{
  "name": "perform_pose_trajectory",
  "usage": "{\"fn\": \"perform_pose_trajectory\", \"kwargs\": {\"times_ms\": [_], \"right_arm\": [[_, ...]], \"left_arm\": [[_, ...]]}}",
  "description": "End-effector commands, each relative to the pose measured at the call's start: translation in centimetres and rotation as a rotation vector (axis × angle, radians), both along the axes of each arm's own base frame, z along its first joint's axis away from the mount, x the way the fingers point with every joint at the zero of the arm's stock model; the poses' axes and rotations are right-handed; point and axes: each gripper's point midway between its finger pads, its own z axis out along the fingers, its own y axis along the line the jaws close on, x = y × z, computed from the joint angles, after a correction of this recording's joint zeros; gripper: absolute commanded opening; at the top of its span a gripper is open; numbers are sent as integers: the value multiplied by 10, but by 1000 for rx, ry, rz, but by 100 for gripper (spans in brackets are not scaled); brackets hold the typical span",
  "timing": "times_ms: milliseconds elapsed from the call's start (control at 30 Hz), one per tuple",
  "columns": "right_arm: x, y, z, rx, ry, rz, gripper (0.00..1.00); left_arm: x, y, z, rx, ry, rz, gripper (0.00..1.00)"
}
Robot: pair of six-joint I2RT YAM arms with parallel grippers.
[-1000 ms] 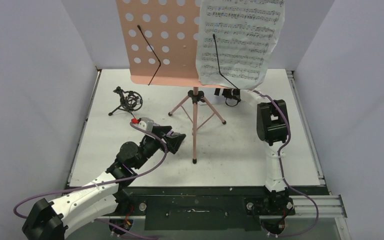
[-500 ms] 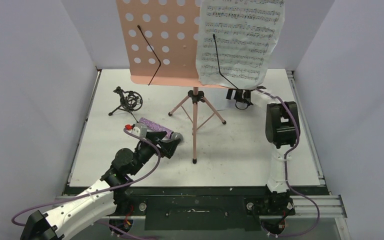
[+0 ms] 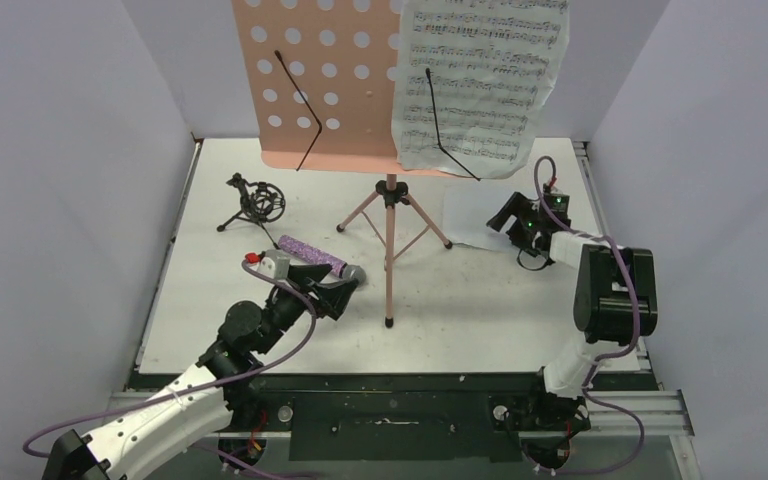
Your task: Set up the instrument practice props
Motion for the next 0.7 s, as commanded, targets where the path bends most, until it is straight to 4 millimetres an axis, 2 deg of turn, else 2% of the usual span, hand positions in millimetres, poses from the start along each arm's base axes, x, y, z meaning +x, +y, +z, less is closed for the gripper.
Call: {"fn": "perform_pose_trajectory", "kwargs": {"times_ms": [0,167,267,333,400,467,567,633,667], "right_arm": [[-93,12,-41,170,256,-69,90],[-127,6,-22,262,237,-140,90],[-153,-5,-20,294,249,-202,90],[-163,-11,-10,302,226,-225,90],[-156,-10,14,282,153,-194,90],[-140,-4,50,241,34,-103,90],[-115,8,104,93,-115,16,90],[-102,10,126,-2,-174,26,90],[-96,9,129,-32,-182,17,90]], "left_arm": [[-4,5,24,-35,-47,2,85],[-6,14,28,-39,-58,31,85],[-7,18,29,-26,-60,44,85],[-6,21,27,-19,-55,54,85],[-6,22,24,-13,-50,58,85],[-6,21,22,-11,-45,54,86],[-7,17,19,-19,-37,40,86],[-8,14,19,-29,-35,24,86],[-8,13,19,-37,-36,19,86]]}}
